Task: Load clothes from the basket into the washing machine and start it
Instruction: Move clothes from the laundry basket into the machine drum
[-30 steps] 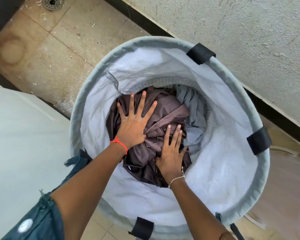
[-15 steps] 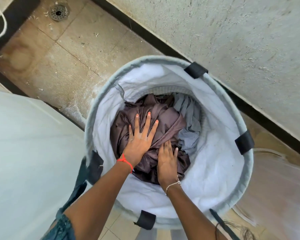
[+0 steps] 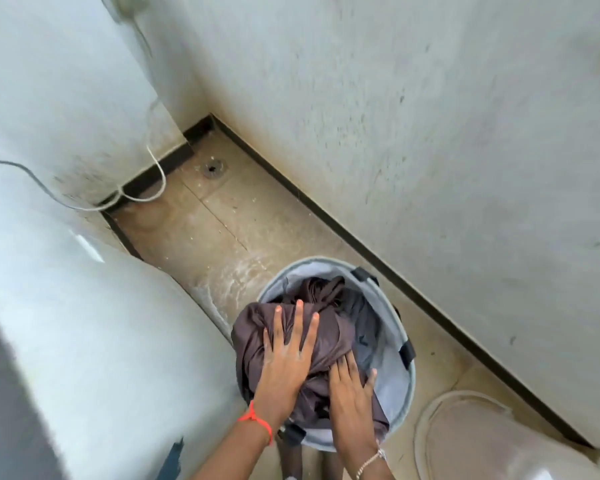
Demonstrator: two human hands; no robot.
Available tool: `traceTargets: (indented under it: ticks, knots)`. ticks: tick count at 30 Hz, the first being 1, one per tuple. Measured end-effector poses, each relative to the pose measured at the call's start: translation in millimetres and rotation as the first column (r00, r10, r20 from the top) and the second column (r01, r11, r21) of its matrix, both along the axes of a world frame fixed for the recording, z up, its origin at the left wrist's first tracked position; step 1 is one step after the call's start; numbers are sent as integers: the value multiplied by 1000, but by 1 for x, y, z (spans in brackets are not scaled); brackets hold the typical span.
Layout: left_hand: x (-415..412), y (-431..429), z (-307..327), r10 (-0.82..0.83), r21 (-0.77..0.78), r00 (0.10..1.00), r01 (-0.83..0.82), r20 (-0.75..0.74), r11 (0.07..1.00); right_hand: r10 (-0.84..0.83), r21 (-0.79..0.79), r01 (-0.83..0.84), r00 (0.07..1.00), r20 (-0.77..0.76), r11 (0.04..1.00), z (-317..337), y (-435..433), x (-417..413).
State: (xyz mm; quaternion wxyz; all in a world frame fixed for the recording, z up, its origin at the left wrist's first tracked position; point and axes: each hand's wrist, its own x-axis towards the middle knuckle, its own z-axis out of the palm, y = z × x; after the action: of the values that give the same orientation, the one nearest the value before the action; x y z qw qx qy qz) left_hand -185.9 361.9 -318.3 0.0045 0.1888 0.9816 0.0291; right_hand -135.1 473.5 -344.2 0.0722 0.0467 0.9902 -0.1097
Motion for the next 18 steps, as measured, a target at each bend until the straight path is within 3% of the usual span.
traceTargets:
  ticks: [2,4,7,10,12,14,18]
  knots:
    - [6,-2,57,19,33,999,-17,-50,999,39,-2,-39,997,-69,999,44,5,-1]
    - [14,-6,113,44,73,995,-38,-90,997,114,-2,-117,967,-230,993,91,10,-3]
    - [25,-9,189,47,105,977,-25,-207,994,144,-164,-232,893,-426,959,160,14,-1]
    - [40,-13,246,64,116,950,-29,-305,993,-75,-496,-138,920,-384,857,220,13,2]
    - [49,-16,272,121,142,939,-78,-322,987,-200,-619,-154,864,-463,770,258,11,2]
    - [61,-20,295,154,184,931,-96,-331,978,-208,-577,-279,743,-636,768,291,12,0]
    - [76,-30,332,152,194,917,-84,-369,977,264,-230,-492,739,-619,839,328,12,-7]
